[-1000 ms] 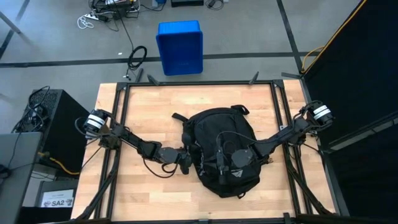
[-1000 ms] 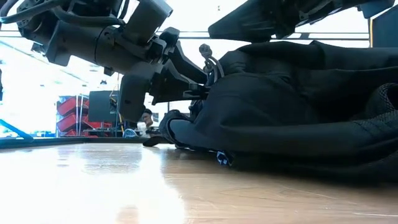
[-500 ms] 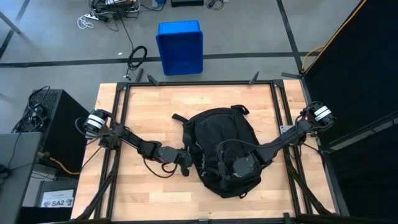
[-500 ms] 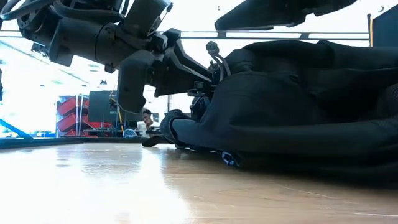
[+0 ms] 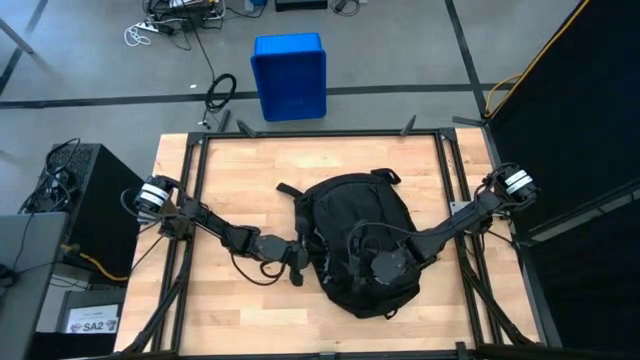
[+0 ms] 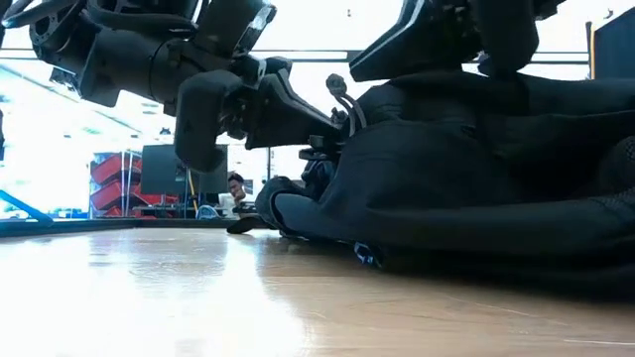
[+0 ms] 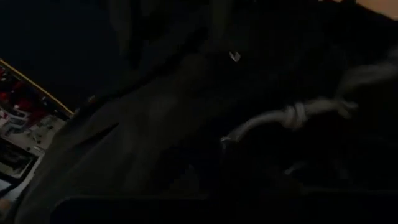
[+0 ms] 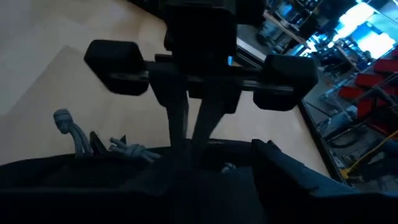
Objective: Unpack backpack
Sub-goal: Open the black backpack
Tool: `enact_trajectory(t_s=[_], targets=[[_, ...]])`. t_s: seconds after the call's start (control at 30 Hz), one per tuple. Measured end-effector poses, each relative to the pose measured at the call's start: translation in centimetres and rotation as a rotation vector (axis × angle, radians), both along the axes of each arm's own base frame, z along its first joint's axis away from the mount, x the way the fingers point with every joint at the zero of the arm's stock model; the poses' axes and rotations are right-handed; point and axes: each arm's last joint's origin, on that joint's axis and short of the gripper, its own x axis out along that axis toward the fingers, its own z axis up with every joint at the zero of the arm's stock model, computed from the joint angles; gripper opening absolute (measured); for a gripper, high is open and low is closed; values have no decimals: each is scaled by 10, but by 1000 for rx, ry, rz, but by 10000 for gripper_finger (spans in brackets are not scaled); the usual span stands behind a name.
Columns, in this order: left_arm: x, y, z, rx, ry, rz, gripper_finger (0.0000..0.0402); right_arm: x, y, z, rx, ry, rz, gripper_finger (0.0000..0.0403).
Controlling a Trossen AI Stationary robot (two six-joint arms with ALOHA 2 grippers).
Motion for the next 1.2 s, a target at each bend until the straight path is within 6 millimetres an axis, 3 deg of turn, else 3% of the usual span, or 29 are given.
enact_trajectory(t_s=[0.3, 0.53, 1.0, 1.2], targets=[[-1, -2, -4, 21, 44, 3, 16, -2, -3, -6, 40, 48, -19, 142], [2, -7, 1, 53, 37, -98, 21, -1, -8, -9, 85, 67, -55, 136], [10, -12, 14, 154, -9, -145, 114, -3, -8, -11, 164, 59, -91, 133], [13, -5, 14, 142, -8, -100, 110, -3, -8, -10, 172, 56, -94, 134]])
